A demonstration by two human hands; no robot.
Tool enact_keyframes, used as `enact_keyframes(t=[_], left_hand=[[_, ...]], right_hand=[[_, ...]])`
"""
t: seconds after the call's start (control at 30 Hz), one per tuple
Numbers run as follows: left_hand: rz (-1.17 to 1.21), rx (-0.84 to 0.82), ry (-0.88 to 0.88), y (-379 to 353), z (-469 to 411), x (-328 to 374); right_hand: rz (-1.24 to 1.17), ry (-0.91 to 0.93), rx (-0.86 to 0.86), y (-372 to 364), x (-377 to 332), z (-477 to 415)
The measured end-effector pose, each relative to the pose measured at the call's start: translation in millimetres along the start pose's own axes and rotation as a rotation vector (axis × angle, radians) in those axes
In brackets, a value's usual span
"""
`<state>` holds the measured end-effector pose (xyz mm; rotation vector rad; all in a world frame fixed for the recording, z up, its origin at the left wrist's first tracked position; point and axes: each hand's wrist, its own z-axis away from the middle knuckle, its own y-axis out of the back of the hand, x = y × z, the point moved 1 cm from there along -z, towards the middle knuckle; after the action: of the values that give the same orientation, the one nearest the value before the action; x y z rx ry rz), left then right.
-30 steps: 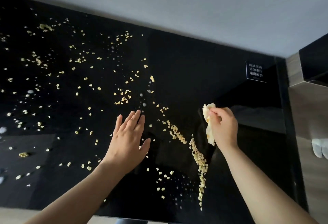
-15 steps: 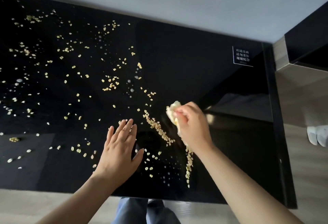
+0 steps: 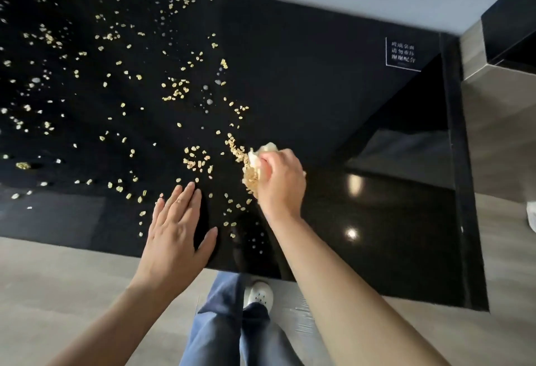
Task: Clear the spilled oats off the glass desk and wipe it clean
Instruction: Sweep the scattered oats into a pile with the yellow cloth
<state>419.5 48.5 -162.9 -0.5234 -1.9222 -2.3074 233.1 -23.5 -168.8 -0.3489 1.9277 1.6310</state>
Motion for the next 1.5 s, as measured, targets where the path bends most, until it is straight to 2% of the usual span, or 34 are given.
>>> enact_keyframes(t=[0.1, 0.23, 0.33, 0.4, 0.47, 0.6, 0.77, 0.83, 0.93, 1.1, 1.17, 1.3, 1.4, 1.5], left_hand=[[-0.003, 0.010, 0.021, -2.8, 9.1, -0.4], [-0.015, 0.021, 0.018, -3.0, 14.5, -1.5], [-0.037, 0.010, 0.011, -3.8, 14.8, -3.5], [-0.058, 0.002, 0.011, -5.1, 14.5, -3.7], [-0.081, -0.007, 0.012, -4.4, 12.5, -3.5], [-0.092, -0.007, -0.018, 1.5, 7.8, -6.7], [-0.046, -0.036, -0.115, 10.3, 7.8, -22.8], [0.006, -0.037, -0.144, 17.5, 5.9, -28.4], [0.078, -0.010, -0.181, 25.6, 5.6, -36.4], [0.075, -0.015, -0.232, 28.6, 17.7, -53.3], [0.042, -0.019, -0.202, 30.3, 22.9, -65.6], [-0.009, -0.035, -0.136, 39.1, 27.8, -98.1], [-0.031, -0.057, -0.081, 46.2, 25.1, -122.5], [-0.007, -0.093, -0.045, 48.5, 23.3, -137.8]], right_hand=[[-0.136, -0.004, -0.097, 6.6, -15.0, -5.8], [-0.176, -0.034, 0.007, 56.1, 18.9, 14.5], [-0.142, -0.185, 0.115, 87.0, 61.0, 56.5], [-0.116, -0.306, 0.178, 87.8, 77.5, 83.8], [-0.057, -0.331, 0.228, 71.4, 80.4, 100.3], [-0.027, -0.242, 0.318, 27.8, 47.1, 94.5], [-0.074, -0.095, 0.104, -3.9, -11.1, 72.1], [-0.161, -0.117, 0.074, 5.8, -14.6, 68.9], [-0.195, -0.178, 0.172, 34.1, 1.7, 90.9], [-0.063, -0.381, 0.330, 23.8, 14.9, 145.7], [-0.064, -0.337, 0.349, 1.0, -5.8, 148.1], [-0.144, -0.252, 0.247, -41.0, -66.2, 139.7], [-0.261, -0.299, 0.176, -44.6, -88.5, 130.4], [-0.234, -0.302, 0.267, -18.9, -73.8, 119.5]])
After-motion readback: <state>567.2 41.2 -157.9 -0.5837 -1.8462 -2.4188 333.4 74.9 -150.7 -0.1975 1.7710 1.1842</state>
